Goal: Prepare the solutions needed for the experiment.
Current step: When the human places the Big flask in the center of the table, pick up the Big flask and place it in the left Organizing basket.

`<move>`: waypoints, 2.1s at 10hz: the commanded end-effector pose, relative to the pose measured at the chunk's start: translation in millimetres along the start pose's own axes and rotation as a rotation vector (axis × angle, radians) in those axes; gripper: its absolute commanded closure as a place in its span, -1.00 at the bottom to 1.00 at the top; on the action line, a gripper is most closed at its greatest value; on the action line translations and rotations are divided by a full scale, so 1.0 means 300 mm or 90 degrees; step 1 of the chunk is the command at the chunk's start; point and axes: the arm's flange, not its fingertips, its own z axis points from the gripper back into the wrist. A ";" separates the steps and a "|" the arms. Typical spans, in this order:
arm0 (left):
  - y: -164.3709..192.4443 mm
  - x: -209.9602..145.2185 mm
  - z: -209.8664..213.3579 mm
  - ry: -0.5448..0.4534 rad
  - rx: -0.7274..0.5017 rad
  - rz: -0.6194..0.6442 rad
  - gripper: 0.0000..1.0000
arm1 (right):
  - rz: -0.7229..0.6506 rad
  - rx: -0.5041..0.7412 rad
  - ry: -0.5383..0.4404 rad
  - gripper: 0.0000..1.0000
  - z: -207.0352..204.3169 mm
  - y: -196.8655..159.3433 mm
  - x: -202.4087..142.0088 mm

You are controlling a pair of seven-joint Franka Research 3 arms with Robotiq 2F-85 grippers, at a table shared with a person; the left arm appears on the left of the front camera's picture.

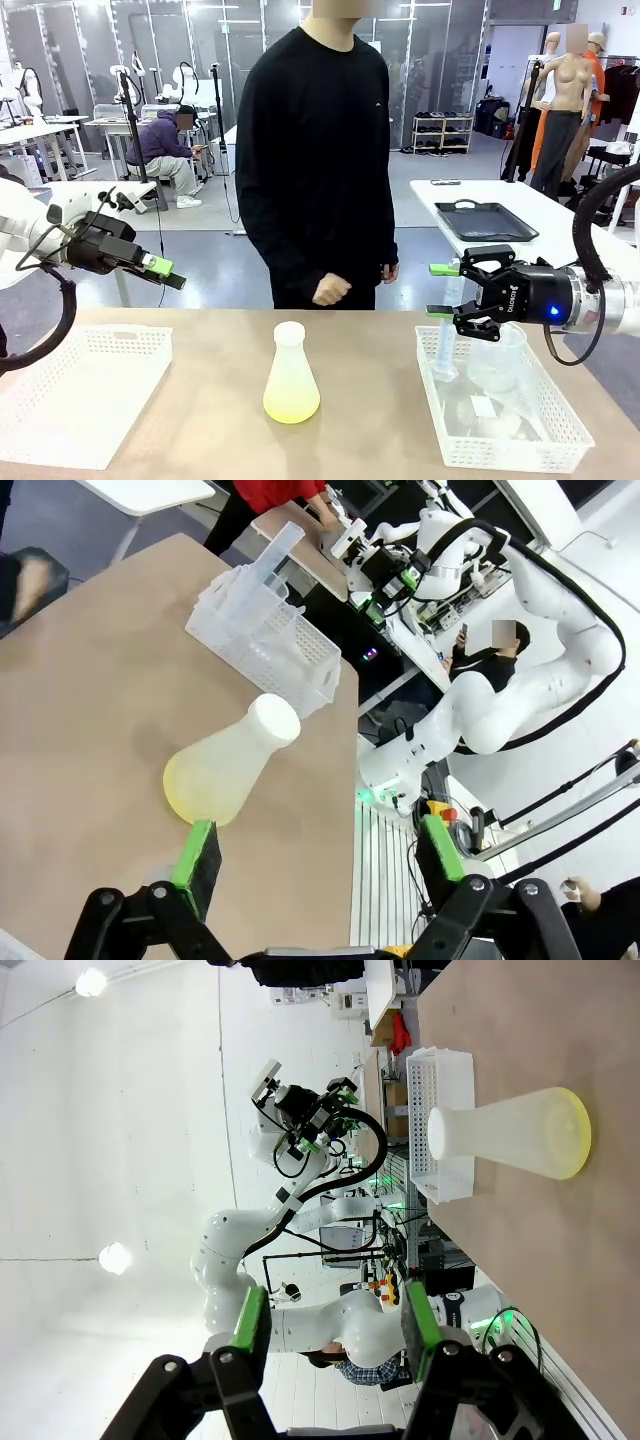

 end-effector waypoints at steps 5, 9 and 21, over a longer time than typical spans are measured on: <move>0.046 0.123 -0.235 -0.017 -0.089 -0.319 -1.00 | 0.001 0.010 -0.005 -0.34 -0.004 0.000 -0.016; 0.107 0.163 -0.362 0.025 -0.168 -0.463 -1.00 | 0.001 0.010 -0.005 -0.34 -0.004 0.000 -0.016; 0.205 0.189 -0.517 -0.078 -0.191 -0.476 -1.00 | 0.001 0.010 -0.005 -0.34 -0.004 0.000 -0.016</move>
